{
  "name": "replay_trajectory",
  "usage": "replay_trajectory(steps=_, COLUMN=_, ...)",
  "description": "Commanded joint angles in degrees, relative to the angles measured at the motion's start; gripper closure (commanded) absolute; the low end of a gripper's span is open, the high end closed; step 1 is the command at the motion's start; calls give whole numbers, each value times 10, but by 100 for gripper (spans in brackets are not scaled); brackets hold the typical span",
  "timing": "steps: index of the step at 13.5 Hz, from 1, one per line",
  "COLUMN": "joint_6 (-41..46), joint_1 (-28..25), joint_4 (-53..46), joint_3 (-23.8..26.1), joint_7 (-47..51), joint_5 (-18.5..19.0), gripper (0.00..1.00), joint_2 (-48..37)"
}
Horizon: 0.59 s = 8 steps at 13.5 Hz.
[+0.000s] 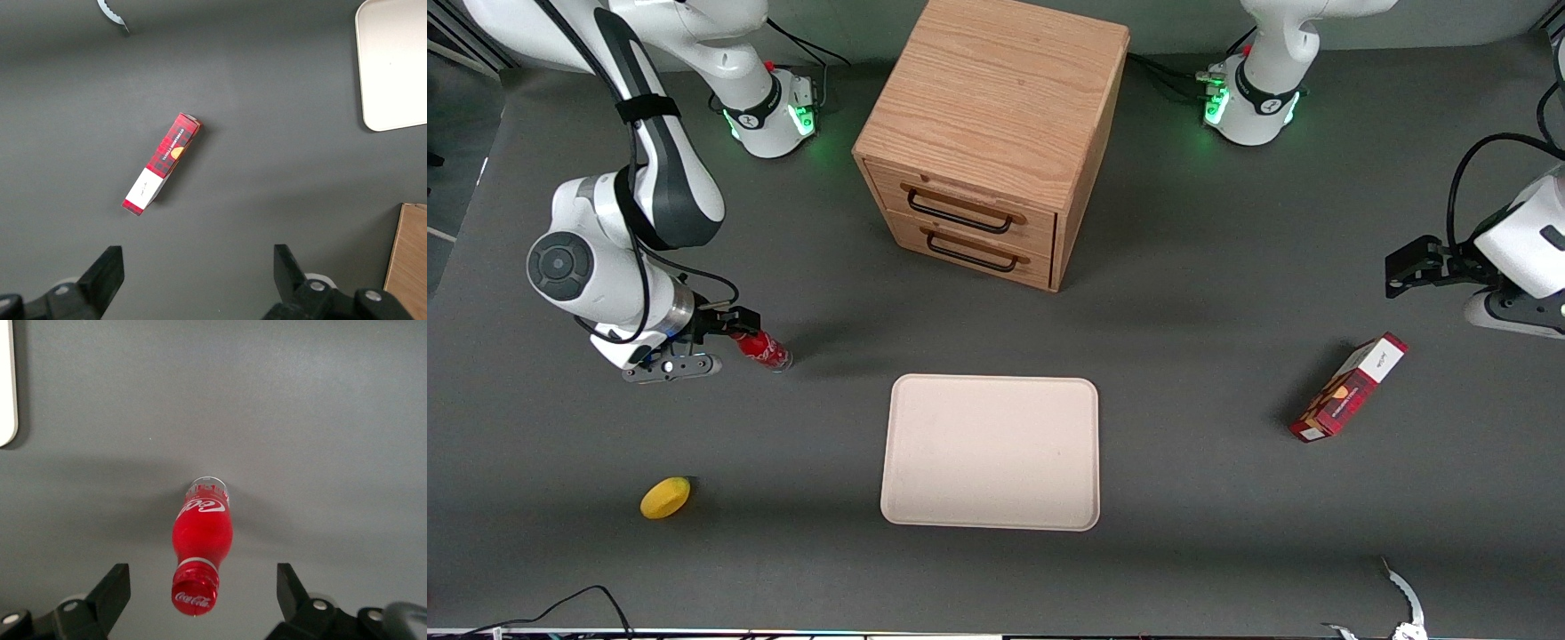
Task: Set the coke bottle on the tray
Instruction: 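Close the right gripper around the bottle's neck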
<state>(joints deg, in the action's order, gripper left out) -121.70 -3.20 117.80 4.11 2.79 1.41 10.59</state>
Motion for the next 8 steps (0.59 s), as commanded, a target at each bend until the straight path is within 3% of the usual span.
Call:
replay_trajectory(steps=1, joint_6=-13, joint_1=5, joint_4=22, joint_3=3, joint_7=-14, joint_5=10, gripper=5, joint_2=-17)
replay_trajectory(steps=8, joint_6=-38, joint_1=5, joint_4=46, joint_3=3, joint_7=-13, joint_5=10, gripper=37, joint_2=-23)
